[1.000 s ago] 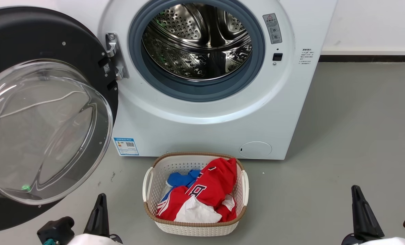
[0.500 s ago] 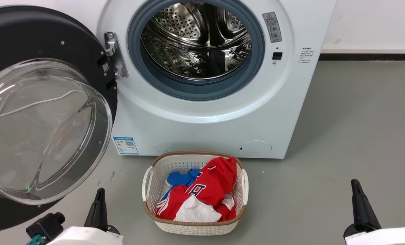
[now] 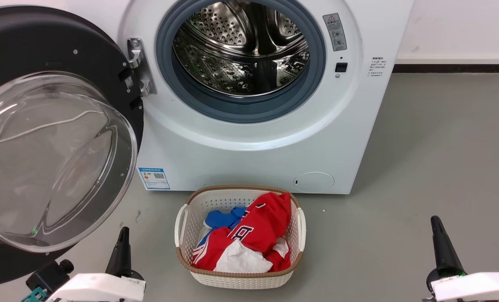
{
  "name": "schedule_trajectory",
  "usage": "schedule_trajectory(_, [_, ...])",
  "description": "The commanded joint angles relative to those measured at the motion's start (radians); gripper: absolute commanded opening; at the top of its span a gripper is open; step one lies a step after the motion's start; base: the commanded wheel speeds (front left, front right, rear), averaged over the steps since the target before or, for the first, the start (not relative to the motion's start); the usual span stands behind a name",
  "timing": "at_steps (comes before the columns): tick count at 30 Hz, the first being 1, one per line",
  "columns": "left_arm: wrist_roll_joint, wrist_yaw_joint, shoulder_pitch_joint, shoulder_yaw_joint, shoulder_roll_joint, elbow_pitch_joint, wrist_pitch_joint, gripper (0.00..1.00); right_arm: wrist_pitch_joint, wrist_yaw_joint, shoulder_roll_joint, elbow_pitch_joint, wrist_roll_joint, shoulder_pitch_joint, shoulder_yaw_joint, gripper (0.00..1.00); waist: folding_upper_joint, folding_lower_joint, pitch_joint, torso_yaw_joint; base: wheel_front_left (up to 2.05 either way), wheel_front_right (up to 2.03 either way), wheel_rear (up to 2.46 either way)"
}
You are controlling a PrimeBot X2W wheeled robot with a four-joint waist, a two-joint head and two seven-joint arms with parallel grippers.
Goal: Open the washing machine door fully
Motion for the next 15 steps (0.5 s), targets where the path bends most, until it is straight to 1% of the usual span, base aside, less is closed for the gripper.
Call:
schedule_trajectory(1, [-0.023, -0.004, -0.028, 0.004, 0.002, -0.007, 0.005, 0.00, 0.004, 0.000, -0.009, -0.005, 0.023, -0.028, -0.001, 0.00, -0.0001, 0.0000, 0.000, 0.000, 0.00, 0.00, 0.00])
schedule_trajectory(15, [-0.193, -0.011, -0.052, 0.013, 0.001, 0.005, 0.047, 0.00, 0.043, 0.000, -0.010, 0.027, 0.183, -0.063, -0.006, 0.00, -0.0001, 0.0000, 0.005, -0.002, 0.00, 0.00, 0.00])
